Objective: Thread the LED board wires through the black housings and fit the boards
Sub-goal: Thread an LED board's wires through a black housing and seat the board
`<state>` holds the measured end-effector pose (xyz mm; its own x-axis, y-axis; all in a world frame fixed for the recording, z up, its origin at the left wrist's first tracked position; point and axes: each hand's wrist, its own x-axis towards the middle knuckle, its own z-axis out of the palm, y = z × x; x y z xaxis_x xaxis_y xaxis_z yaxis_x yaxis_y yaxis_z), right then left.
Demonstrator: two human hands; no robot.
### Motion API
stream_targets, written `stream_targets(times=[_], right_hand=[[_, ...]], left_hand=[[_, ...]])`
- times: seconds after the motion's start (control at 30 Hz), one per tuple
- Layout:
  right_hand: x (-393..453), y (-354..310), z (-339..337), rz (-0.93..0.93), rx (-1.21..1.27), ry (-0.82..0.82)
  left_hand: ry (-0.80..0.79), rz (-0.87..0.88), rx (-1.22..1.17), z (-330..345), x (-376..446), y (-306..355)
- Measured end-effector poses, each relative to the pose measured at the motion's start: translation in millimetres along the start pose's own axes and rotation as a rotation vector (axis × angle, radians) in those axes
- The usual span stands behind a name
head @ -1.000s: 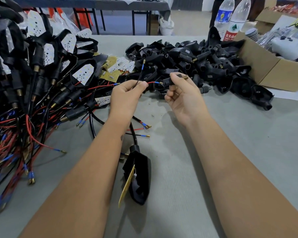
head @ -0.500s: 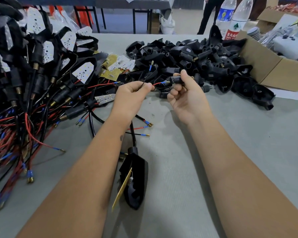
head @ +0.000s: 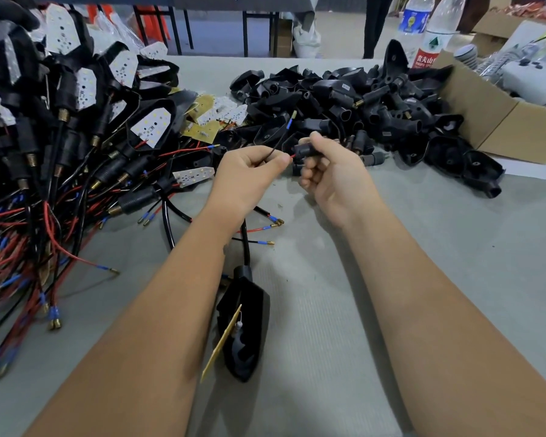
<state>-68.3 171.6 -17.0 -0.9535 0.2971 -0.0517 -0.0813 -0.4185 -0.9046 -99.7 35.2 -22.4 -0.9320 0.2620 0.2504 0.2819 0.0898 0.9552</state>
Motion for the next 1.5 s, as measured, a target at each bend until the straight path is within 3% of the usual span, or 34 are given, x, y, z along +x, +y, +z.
stream_targets(times=[0.2, 0.27, 0.47, 0.77, 1.03, 1.5], right_hand=[[-5, 6, 5, -0.092, -0.230, -0.084], [-7, 7, 6, -0.125, -0.277, -0.108], [-9, 1, 7, -0.059, -0.089, -0.115], [-7, 8, 7, -0.169, -0.148, 0.004], [-5, 2, 4, -0.157, 0.057, 0.061], [-10, 10, 13, -0.265, -0.107, 0.031]], left_hand=[[0.022, -0.177, -0.120, 2, 4, 4], [-0.025, -0.161, -0.095, 2, 3, 5], [0.002, -0.129, -0.057, 1, 3, 1], [0.000, -0.169, -0.073, 3, 5, -2], [0.013, -0.175, -0.107, 5, 7, -5], [0.034, -0.163, -0.066, 8, 5, -4]])
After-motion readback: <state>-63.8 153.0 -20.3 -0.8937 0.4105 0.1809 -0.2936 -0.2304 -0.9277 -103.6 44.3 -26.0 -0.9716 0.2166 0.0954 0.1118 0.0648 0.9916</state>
